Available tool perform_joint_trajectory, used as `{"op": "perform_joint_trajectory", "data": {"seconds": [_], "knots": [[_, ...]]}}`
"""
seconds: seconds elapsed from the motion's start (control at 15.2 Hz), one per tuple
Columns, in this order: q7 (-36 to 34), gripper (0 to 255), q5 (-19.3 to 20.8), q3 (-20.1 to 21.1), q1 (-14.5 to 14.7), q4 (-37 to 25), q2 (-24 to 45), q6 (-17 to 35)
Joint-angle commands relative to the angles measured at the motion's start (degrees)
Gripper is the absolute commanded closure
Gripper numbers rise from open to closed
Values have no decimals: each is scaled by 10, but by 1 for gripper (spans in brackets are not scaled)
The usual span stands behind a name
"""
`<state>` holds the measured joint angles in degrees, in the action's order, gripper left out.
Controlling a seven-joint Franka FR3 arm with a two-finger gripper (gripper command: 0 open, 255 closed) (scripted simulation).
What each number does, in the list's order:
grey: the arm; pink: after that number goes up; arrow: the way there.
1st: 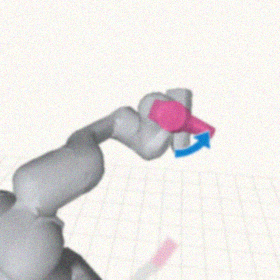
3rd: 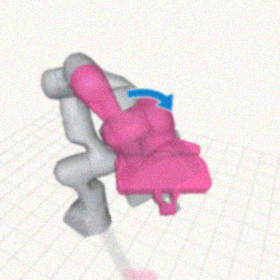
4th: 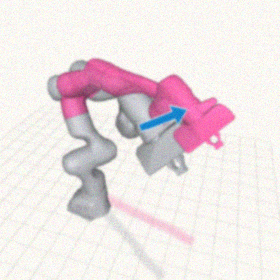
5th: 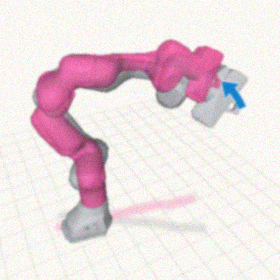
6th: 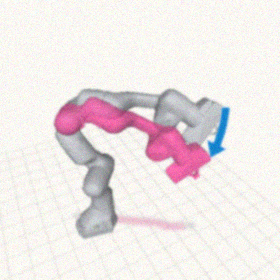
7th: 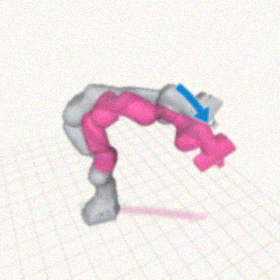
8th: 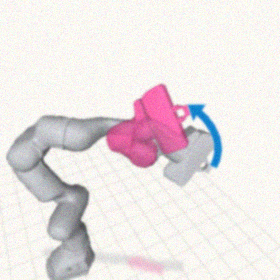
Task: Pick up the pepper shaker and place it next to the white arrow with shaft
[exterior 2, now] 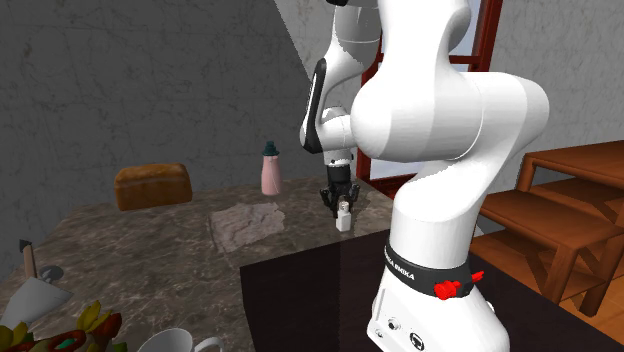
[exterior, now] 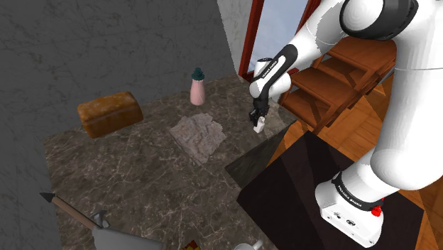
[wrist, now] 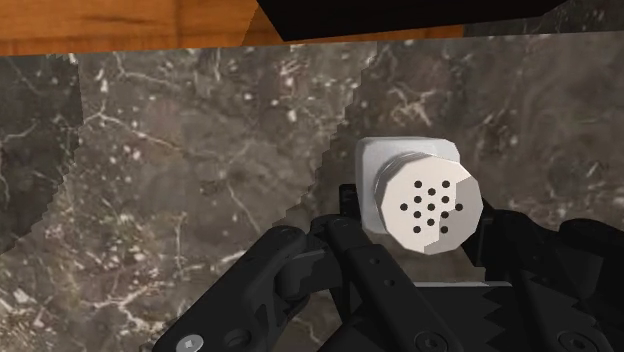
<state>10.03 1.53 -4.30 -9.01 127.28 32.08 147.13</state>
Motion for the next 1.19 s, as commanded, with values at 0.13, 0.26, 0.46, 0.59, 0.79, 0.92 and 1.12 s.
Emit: {"op": "perform_joint_trajectory", "data": {"seconds": [0.13,0.26,0.46,0.59,0.79,0.92,1.12], "knots": [[0,255,0,0,0,0,1,0],[0,255,0,0,0,0,0,0],[0,255,1,-2,1,7,-23,-16],[0,255,2,-2,2,11,-39,-28],[0,255,4,-4,3,17,-62,-46],[0,255,4,-4,3,19,-77,-58],[0,255,6,-5,4,23,-99,-76]]}}
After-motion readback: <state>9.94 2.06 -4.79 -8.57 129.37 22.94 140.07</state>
